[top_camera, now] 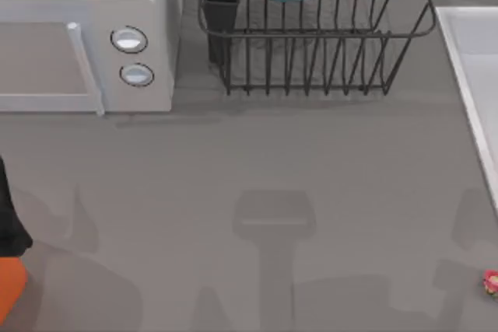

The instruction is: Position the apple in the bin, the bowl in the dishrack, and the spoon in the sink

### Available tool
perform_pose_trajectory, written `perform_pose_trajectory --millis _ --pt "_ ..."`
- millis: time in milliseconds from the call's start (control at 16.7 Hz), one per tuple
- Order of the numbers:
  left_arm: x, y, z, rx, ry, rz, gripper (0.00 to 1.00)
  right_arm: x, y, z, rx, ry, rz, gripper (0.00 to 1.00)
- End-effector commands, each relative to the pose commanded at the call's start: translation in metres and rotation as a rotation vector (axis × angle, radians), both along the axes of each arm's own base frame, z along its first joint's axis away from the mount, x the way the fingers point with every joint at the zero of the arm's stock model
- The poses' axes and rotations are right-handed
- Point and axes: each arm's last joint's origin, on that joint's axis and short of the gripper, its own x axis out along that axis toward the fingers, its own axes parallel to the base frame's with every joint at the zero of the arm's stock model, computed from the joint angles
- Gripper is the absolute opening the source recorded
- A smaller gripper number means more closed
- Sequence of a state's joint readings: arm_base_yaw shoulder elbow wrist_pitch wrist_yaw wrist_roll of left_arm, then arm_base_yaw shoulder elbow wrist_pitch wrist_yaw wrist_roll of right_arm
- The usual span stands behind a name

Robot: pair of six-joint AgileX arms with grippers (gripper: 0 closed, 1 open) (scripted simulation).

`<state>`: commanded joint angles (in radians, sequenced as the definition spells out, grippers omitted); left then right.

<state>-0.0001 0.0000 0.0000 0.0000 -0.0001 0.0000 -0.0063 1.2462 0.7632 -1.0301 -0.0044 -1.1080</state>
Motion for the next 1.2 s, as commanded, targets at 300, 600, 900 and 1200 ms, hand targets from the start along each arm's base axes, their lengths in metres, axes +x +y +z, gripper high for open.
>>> perform_pose_trajectory --millis 300,600,900,1200 --pt "0.000 0.000 0.000 0.000 0.000 0.000 1.00 0.007 0.000 0.002 -0.001 0.056 0.051 1.00" --pt "0.000 0.000 0.000 0.000 0.000 0.000 1.00 0.008 0.000 -0.007 -0.001 0.059 0.050 1.00" --pt "0.000 0.000 0.000 0.000 0.000 0.000 1.00 0.013 0.000 -0.057 -0.001 0.050 0.050 1.00" --pt "0.000 0.000 0.000 0.000 0.000 0.000 1.00 0.007 0.001 -0.096 -0.001 0.055 0.051 1.00"
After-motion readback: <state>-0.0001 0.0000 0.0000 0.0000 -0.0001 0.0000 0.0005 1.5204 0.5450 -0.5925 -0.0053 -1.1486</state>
